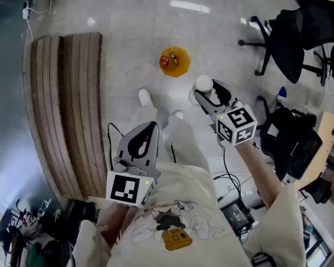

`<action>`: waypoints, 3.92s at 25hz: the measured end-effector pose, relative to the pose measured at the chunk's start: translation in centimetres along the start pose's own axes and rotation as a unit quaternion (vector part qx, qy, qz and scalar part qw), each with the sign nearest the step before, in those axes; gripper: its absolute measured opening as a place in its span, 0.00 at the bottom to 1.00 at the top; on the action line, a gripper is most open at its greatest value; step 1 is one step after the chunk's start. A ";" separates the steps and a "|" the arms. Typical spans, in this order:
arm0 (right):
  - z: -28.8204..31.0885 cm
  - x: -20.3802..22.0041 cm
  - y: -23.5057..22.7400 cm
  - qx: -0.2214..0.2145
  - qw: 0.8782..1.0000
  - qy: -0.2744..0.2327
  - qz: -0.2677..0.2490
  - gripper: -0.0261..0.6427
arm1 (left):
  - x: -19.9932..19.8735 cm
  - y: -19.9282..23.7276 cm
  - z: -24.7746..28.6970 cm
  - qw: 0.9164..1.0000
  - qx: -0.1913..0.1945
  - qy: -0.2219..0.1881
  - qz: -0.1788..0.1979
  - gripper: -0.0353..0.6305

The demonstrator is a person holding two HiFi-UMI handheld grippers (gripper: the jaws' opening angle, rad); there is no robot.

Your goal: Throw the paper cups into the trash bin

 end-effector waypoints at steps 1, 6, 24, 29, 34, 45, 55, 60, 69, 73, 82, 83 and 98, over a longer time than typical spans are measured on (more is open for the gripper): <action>-2.9 -0.1 1.1 0.000 1.000 -0.011 -0.002 0.42 | 0.1 -1.6 -1.0 1.000 -0.002 -0.002 -0.002 0.06; -14.2 -0.5 6.7 0.009 0.998 -0.051 -0.047 0.42 | 1.6 -7.8 -5.5 1.000 -0.005 -0.002 -0.011 0.06; -28.9 3.7 11.1 -0.017 0.991 -0.128 -0.023 0.42 | 5.5 -20.3 -10.2 0.996 0.069 0.026 0.042 0.06; -27.9 4.0 10.2 -0.034 0.994 -0.105 -0.018 0.42 | 6.2 -20.7 -10.0 0.998 0.055 0.030 0.019 0.06; -24.4 2.3 9.1 -0.036 0.995 -0.086 -0.019 0.42 | 4.5 -17.5 -7.5 0.998 0.050 0.029 0.009 0.06; -11.7 -5.2 3.9 -0.020 0.999 -0.030 -0.028 0.42 | -1.7 -4.6 1.6 0.999 0.032 0.021 -0.034 0.06; -3.7 -6.5 -2.0 -0.026 0.999 -0.013 -0.022 0.42 | -2.6 -0.6 9.9 0.997 0.044 0.063 -0.029 0.06; 1.6 -4.4 -5.1 -0.052 0.998 0.006 -0.029 0.42 | -0.5 1.4 14.1 0.995 0.031 0.091 -0.031 0.06; 9.2 3.6 -8.7 -0.091 0.993 0.064 -0.039 0.42 | 6.6 4.2 20.7 0.990 -0.001 0.126 -0.063 0.06; 12.7 7.5 -9.6 -0.097 0.990 0.069 -0.078 0.42 | 11.1 6.5 22.7 0.990 -0.022 0.126 -0.067 0.06; 19.8 14.7 -13.4 -0.128 0.979 0.100 -0.122 0.42 | 19.1 10.2 27.8 0.985 -0.050 0.157 -0.058 0.06; 20.7 15.5 -13.9 -0.128 0.978 0.102 -0.126 0.42 | 19.9 10.6 28.5 0.984 -0.052 0.159 -0.053 0.06; 31.6 28.6 -18.0 -0.148 0.963 0.142 -0.174 0.42 | 38.0 16.9 37.1 0.968 -0.122 0.203 -0.079 0.06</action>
Point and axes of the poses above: the fingertips, and each gripper's own axes: z forward along the fingers, y to its left, x out of its underside, the point moved 9 cm from there along -z, backward along the fingers, and after that the axes turned 9 degrees about -y, right-handed, at the moved point
